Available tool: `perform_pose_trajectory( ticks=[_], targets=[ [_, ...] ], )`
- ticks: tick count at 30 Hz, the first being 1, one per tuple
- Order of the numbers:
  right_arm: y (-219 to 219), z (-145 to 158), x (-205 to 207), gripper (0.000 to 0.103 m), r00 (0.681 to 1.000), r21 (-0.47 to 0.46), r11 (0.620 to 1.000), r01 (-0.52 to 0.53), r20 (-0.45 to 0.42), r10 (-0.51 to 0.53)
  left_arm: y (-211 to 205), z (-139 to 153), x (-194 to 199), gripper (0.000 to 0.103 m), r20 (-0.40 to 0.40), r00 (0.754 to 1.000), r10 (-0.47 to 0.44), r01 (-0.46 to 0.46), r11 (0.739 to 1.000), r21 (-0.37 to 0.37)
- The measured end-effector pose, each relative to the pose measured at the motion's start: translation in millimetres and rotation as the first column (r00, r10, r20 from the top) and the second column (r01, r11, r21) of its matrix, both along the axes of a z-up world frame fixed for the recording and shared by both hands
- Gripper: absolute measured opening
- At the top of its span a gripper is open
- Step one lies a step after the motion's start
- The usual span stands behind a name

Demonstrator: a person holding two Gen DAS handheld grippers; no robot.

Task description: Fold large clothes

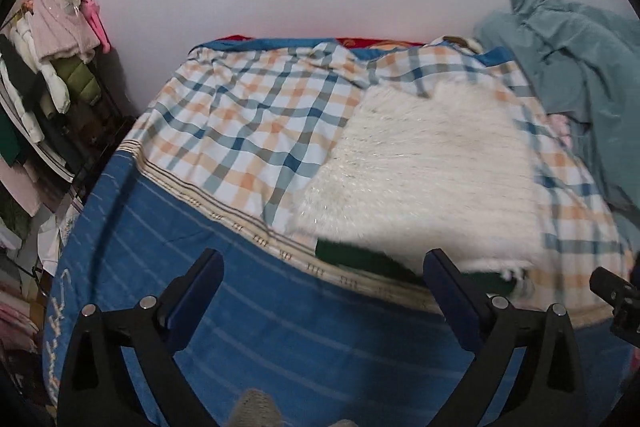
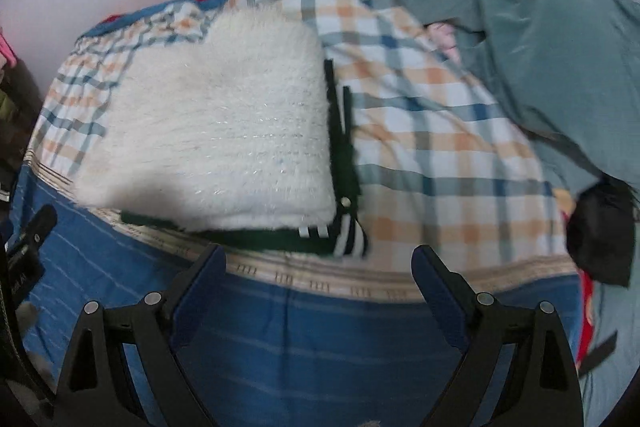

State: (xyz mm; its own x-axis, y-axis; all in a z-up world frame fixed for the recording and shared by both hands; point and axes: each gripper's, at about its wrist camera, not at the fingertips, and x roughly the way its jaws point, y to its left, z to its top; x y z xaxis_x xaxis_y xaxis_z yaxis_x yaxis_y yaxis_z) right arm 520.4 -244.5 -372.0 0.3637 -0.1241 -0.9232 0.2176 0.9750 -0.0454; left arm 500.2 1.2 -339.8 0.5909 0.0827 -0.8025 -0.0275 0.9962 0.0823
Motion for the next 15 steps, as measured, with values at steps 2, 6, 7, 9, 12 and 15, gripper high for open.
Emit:
perform_pose_trajectory(
  ticks=[2, 6, 7, 9, 12, 15],
  targets=[
    [1.8, 25.1, -25.9, 0.095, 1.0, -0.015, 1.0, 0.012, 0.018, -0.011, -0.8, 26.1, -20.3, 0.102, 0.007, 1.0, -0.012, 0.012, 1.0, -0.004],
    [17.7, 93.6, -85.2, 0.095, 0.997, -0.043, 0.998, 0.034, 0.064, -0.031, 0.3, 80.7, -65.7, 0.102, 0.03, 0.999, -0.038, 0.039, 0.999, -0.025],
    [23.8, 115.5, -102.3, 0.095, 0.996, -0.049, 0.998, 0.033, 0.08, -0.029, 0.7, 94.5, -77.2, 0.102, 0.037, 0.998, -0.046, 0.047, 0.998, -0.029],
    [33.2, 147.4, -132.5, 0.095, 0.993, -0.07, 0.997, 0.034, 0.111, -0.026, 0.4, 121.4, -98.3, 0.102, 0.052, 0.997, -0.053, 0.054, 0.998, -0.013],
    [49.6, 200.9, -182.3, 0.095, 0.989, -0.079, 0.996, 0.048, 0.146, -0.036, 4.0, 155.1, -129.2, 0.102, 0.077, 0.995, -0.067, 0.069, 0.997, -0.018],
    [64.2, 243.9, -224.7, 0.095, 0.983, -0.095, 0.994, 0.063, 0.176, -0.045, 11.0, 194.0, -165.4, 0.102, 0.105, 0.992, -0.072, 0.076, 0.997, -0.033]
  ],
)
